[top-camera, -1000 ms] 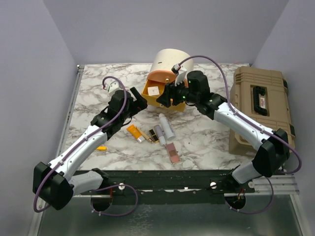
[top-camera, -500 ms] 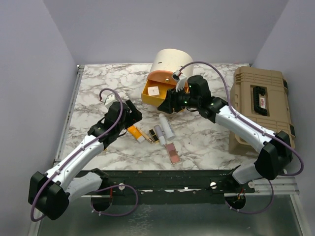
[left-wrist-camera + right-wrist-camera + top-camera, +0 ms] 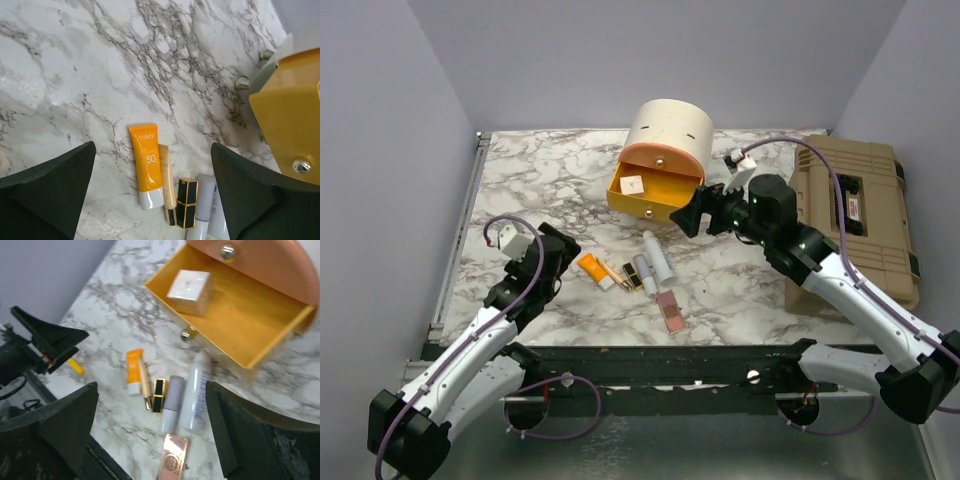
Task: Organize the makeup
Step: Pick up the makeup from the corner of the board.
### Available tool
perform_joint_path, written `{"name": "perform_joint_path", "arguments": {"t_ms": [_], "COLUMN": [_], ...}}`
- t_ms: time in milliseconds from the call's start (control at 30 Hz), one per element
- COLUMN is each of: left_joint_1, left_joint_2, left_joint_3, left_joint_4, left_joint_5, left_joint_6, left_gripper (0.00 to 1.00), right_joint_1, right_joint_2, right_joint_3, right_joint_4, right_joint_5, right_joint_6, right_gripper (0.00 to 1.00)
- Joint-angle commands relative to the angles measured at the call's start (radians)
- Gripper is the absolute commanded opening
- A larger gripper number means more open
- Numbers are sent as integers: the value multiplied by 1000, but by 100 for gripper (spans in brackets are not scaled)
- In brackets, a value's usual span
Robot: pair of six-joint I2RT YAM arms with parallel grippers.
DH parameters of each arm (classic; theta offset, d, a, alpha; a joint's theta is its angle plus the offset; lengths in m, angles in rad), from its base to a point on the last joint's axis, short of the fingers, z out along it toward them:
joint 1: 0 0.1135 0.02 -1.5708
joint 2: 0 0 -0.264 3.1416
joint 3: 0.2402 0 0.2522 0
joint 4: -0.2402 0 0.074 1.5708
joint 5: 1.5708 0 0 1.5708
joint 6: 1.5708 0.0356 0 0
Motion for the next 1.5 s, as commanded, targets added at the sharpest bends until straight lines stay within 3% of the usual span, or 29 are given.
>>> {"name": "perform_joint_path", "arguments": {"t_ms": [0, 100, 333, 467, 700, 933, 1200, 1467], "left_joint_1": [11, 17, 28, 32, 32, 32, 32, 32], "left_joint_2": [29, 76, 168, 211, 348, 494, 509, 523], "left_joint_3": [-42, -29, 10, -6, 7, 63, 59, 51], "left_joint_4": [10, 10, -25, 16, 91, 107, 109, 109], "left_joint_5": [-1, 69, 171, 253, 352, 388, 376, 365], "left_joint_6": [-127, -67, -11, 23, 57, 121, 118, 135], "left_gripper": [99, 99, 93, 77, 63, 57, 56, 55], "right_joint_1": [2, 2, 2, 2, 1, 2, 2, 2], "right_joint_2": [-98, -133, -64, -47, -9, -27, 13, 40], "right_joint_3": [-156, -223, -151, -157, -85, -116, -104, -110], "right_joint_4": [102, 193, 139, 176, 76, 94, 68, -21], "right_joint_5": [292, 316, 312, 161, 189, 205, 187, -36], "right_joint_6": [101, 100, 264, 143, 128, 139, 138, 92], "right_gripper": [98, 100, 100, 100, 96, 95, 95, 83]}}
